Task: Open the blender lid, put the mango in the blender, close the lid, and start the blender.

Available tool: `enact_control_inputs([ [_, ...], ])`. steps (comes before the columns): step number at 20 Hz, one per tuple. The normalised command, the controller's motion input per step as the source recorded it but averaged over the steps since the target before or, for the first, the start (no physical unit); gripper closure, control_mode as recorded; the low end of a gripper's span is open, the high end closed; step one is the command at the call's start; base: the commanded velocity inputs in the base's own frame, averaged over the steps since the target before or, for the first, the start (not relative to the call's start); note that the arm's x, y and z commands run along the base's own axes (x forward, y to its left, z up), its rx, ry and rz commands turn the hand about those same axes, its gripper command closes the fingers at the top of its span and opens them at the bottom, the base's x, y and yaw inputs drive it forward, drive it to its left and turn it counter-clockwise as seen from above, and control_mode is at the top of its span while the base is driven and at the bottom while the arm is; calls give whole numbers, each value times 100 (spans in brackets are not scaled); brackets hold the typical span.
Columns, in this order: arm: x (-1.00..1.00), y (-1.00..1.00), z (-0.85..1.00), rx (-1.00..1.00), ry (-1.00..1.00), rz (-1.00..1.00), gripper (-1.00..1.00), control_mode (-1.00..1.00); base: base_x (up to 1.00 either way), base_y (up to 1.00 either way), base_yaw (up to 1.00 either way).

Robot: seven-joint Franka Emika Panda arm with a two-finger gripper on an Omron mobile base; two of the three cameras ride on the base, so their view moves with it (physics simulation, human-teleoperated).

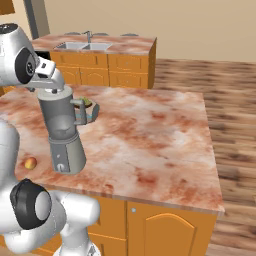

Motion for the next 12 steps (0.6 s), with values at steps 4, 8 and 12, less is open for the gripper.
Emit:
enact_control_inputs([
  [4,52,13,-3,0,6,0,-100,-100,0,0,0],
  [8,24,0,-3,0,0,0,-100,-100,0,0,0],
  [12,2,-1,-16,0,0,0,-100,-100,0,0,0],
])
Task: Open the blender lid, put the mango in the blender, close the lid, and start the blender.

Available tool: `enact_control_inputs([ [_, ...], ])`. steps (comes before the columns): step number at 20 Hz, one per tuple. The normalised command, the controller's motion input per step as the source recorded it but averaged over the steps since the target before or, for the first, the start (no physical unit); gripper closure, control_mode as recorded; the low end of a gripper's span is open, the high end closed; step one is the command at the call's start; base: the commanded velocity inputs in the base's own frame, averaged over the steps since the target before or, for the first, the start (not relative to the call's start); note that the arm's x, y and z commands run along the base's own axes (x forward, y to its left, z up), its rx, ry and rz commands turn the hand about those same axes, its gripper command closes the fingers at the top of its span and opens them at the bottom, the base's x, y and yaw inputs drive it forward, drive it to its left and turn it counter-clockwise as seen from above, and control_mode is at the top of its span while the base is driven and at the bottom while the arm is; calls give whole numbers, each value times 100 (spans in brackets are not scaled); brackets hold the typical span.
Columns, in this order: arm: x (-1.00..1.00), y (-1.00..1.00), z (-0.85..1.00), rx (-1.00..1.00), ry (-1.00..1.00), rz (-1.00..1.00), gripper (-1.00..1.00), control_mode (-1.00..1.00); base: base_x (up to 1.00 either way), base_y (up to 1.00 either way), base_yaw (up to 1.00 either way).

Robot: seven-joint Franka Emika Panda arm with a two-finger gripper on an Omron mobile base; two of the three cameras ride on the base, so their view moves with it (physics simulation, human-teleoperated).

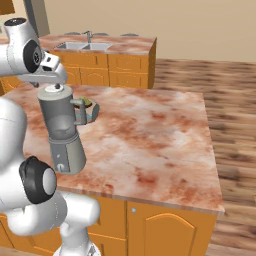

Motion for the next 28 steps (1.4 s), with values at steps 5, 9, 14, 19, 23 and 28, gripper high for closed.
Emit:
enact_control_inputs([
  [5,12,0,-19,0,0,0,-100,-100,0,0,0],
  [9,5,-1,-17,0,0,0,-100,-100,0,0,0],
  [14,11,0,-22,0,0,0,-100,-100,0,0,0],
  [19,29,-6,-12,0,0,0,-100,-100,0,0,0],
  [23,27,0,-16,0,0,1,-100,-100,0,0,0],
  [28,-1,0,-46,0,2,1,100,-100,0,0,0],
])
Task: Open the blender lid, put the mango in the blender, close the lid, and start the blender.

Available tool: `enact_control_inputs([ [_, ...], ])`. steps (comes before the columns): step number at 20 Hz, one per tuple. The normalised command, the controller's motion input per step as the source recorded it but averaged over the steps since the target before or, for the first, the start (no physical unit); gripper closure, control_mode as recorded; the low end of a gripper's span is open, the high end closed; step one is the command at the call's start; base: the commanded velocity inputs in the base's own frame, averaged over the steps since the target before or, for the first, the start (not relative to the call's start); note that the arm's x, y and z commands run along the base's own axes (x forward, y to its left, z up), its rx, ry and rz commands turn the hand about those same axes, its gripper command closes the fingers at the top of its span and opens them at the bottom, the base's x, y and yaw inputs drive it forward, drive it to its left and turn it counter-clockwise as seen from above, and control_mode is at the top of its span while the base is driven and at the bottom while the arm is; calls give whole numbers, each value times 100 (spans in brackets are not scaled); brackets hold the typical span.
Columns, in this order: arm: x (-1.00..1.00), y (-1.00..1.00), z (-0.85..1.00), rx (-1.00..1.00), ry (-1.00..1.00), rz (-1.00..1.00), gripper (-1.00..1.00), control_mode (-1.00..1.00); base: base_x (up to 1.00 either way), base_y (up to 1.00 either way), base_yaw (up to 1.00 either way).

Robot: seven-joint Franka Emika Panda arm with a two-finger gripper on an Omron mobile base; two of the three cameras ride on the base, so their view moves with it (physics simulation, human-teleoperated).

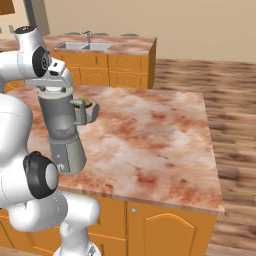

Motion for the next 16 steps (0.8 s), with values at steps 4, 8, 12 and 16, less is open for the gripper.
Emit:
enact_control_inputs([
  [4,-1,0,-4,0,-1,0,100,-100,0,0,0],
  [8,-6,-14,32,2,-15,2,100,-100,0,0,0],
  [12,-15,-31,89,0,-30,5,100,-100,0,0,0],
  [16,-29,-84,44,8,-25,2,100,-100,0,0,0],
])
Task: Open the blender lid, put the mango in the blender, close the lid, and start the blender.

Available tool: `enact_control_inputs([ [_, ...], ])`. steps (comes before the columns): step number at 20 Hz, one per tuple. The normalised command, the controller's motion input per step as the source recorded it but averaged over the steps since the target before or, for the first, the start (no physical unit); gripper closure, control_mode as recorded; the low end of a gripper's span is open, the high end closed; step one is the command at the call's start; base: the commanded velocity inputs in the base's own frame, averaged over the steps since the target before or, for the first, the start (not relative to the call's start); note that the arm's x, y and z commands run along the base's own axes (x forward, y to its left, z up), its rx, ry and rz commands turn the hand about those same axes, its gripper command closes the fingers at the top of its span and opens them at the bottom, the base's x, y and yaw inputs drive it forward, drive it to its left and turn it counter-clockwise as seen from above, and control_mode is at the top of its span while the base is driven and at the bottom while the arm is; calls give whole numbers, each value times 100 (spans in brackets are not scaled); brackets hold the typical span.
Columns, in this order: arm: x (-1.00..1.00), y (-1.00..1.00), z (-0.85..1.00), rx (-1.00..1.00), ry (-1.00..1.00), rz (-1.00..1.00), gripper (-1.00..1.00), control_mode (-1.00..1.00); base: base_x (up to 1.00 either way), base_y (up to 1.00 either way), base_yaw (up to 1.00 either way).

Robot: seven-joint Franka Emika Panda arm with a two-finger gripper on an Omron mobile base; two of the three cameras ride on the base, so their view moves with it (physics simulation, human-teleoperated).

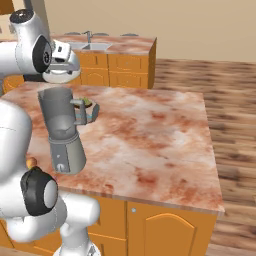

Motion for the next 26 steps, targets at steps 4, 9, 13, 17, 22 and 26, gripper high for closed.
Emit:
enact_control_inputs([
  [4,-49,-100,-13,15,-10,0,100,-100,0,0,0],
  [9,-53,-100,-63,17,-1,0,100,-100,0,0,0],
  [13,-33,-100,-93,9,3,0,100,-100,0,0,0],
  [17,-1,-100,-100,1,15,-1,100,-100,0,0,0],
  [22,7,-99,-100,0,24,-1,100,-100,0,0,0],
  [26,28,-80,-100,-1,27,0,100,-100,0,0,0],
])
